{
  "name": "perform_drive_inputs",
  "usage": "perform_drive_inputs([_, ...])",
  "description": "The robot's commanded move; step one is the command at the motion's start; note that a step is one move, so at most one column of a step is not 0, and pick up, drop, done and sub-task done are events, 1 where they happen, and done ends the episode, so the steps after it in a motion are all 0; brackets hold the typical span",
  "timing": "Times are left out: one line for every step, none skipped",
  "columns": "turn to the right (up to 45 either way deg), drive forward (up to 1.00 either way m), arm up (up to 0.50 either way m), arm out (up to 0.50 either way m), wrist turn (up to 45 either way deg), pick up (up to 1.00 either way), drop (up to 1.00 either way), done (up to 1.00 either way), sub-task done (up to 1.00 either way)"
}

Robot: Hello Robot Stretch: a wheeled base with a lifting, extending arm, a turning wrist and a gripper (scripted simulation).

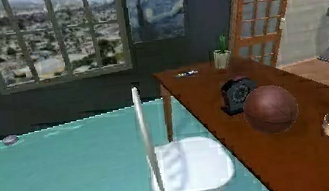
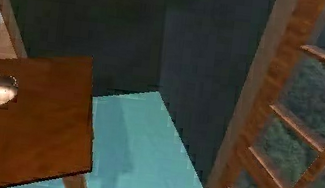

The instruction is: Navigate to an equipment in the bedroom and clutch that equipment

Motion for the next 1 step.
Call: perform_drive_inputs([-45.0,0.0,0.0,0.0,0.0,0.0,0.0,0.0,0.0])
